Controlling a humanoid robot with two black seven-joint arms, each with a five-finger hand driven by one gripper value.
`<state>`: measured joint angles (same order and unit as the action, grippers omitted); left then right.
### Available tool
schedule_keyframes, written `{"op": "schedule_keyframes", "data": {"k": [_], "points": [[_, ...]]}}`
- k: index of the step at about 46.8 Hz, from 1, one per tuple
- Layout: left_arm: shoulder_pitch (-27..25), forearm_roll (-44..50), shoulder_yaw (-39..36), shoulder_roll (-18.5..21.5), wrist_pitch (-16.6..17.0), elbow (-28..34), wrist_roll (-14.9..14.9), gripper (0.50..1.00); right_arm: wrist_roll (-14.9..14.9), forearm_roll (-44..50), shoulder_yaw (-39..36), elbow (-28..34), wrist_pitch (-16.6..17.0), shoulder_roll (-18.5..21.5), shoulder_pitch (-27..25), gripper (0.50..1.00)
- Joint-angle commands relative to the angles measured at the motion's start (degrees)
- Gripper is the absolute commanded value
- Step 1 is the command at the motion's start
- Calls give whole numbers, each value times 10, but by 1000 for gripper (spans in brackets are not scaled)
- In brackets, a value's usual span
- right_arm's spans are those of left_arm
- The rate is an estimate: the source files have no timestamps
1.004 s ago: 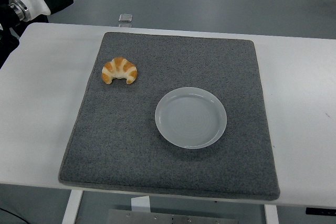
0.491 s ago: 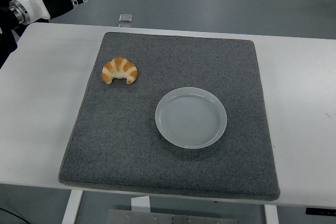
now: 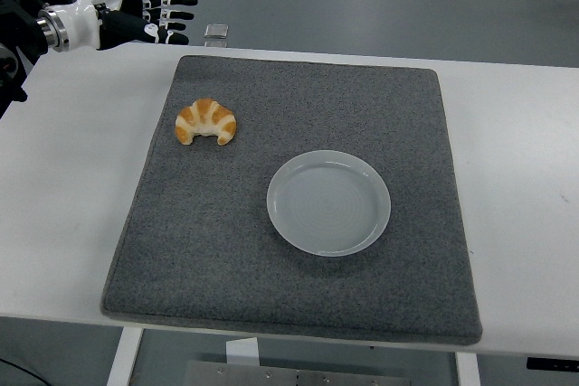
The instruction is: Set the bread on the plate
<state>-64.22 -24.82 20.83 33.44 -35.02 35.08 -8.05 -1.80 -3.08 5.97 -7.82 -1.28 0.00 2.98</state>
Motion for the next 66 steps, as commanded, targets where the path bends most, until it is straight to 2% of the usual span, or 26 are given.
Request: {"op": "schedule_keyframes", "data": {"k": [1,7,13,21,28,33,41,48,58,66], "points": [[0,-41,0,2,0,3,-7,992,0,0,0,0,0,0,0,952],[-5,-110,0,20,0,35,-14,990,0,0,0,0,0,0,-1,952],[-5,-134,0,49,0,82,-14,988,0,0,0,0,0,0,0,952],[-5,-195,-1,59,0,130,-23,988,0,0,0,0,0,0,0,952],[7,-280,-9,75,104,187,-62,988,0,0,0,0,0,0,0,952],[26,-334,-10,84,166,218,-79,990,0,0,0,0,0,0,0,954],[41,-406,-30,80,257,223,-86,990,0,0,0,0,0,0,0,952],[45,-429,-73,68,320,221,-87,990,0,0,0,0,0,0,0,954],[52,-445,-127,29,384,203,-86,990,0,0,0,0,0,0,0,952],[53,-475,-142,5,394,178,-86,990,0,0,0,0,0,0,0,952]]}}
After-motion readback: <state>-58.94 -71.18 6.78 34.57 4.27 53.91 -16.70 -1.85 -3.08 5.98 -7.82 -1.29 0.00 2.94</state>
